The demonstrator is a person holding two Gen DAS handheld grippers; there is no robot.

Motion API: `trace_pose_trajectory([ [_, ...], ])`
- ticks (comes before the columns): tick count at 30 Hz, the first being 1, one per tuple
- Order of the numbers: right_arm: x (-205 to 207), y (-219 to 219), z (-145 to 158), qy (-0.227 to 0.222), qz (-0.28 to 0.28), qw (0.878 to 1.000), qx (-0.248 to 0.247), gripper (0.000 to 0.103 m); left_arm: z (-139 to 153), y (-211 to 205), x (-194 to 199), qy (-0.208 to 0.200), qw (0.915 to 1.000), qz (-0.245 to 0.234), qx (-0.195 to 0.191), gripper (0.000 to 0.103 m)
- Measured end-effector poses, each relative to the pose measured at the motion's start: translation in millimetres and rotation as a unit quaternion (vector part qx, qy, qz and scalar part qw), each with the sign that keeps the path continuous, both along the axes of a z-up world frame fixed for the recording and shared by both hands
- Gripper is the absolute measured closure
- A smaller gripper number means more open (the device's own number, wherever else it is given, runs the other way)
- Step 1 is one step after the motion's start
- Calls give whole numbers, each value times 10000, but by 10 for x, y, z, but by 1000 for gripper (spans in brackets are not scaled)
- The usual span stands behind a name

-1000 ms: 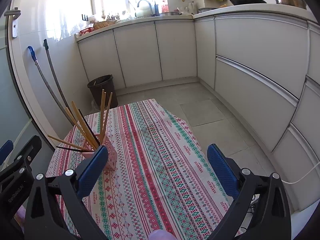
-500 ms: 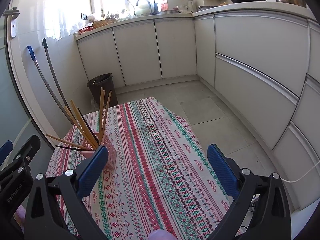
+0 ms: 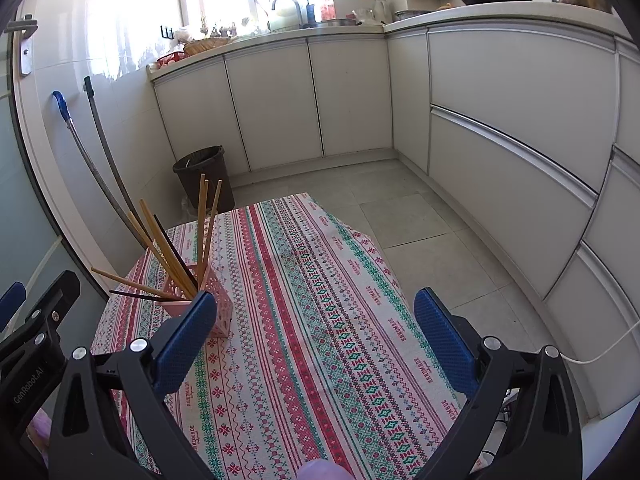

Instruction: Organize utensils

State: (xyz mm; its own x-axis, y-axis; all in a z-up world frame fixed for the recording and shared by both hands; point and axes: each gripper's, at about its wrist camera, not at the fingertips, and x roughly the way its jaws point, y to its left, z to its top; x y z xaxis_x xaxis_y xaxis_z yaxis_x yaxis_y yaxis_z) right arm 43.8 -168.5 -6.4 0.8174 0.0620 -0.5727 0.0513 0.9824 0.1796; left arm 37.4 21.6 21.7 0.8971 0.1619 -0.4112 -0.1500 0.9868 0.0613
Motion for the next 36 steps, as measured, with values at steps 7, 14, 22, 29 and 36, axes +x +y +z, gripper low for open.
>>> trace_pose_trajectory([
  [7,10,-1,-10,9,-1,10000,-1,7,-12,-5,-2,13,10000,3,-3,7],
  [14,12,-5,-14,16,1,10000,5,7,-23,-5,-2,16,10000,16,-2,7],
  [22,11,-4,-38,41,-3,10000,12,7,-61,-23,9,50,10000,52,-24,7],
  [29,27,-5,-51,96,-1,10000,17,7,-46,-45,12,75,10000,60,-4,7],
  [36,40,-17,-73,156,-25,9999,27,7,-69,-84,16,77,9999,-51,112,16],
])
